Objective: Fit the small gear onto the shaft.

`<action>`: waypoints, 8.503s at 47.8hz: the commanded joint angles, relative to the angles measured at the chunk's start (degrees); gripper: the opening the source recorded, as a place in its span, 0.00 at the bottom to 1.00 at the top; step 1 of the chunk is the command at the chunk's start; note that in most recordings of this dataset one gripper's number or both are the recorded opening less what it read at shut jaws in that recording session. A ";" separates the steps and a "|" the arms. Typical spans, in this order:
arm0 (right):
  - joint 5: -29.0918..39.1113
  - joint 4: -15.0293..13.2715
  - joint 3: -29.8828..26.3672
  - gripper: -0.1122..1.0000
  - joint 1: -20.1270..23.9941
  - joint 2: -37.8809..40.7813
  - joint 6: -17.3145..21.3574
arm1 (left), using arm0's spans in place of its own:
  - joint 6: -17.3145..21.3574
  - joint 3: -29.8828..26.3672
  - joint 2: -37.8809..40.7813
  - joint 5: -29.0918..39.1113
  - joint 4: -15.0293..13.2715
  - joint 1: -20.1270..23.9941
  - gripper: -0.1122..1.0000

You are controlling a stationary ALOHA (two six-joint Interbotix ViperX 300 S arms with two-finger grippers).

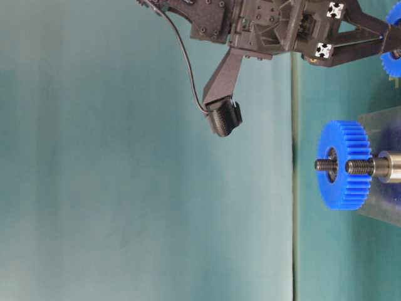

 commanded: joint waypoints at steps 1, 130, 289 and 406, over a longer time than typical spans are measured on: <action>-0.44 -0.26 -0.88 0.49 -0.70 -0.62 0.62 | -0.09 -0.97 0.09 0.62 0.18 -0.09 0.10; 16.44 1.05 -29.88 0.42 6.77 7.03 1.05 | -0.62 -1.32 1.32 0.70 0.18 -0.09 0.10; 18.28 1.58 -20.48 0.08 11.25 -1.32 12.22 | -1.05 -1.05 0.18 0.79 0.18 -0.09 0.10; -15.73 -4.75 5.98 0.08 11.43 -21.18 10.28 | -1.14 -1.32 0.00 0.62 0.18 0.00 0.10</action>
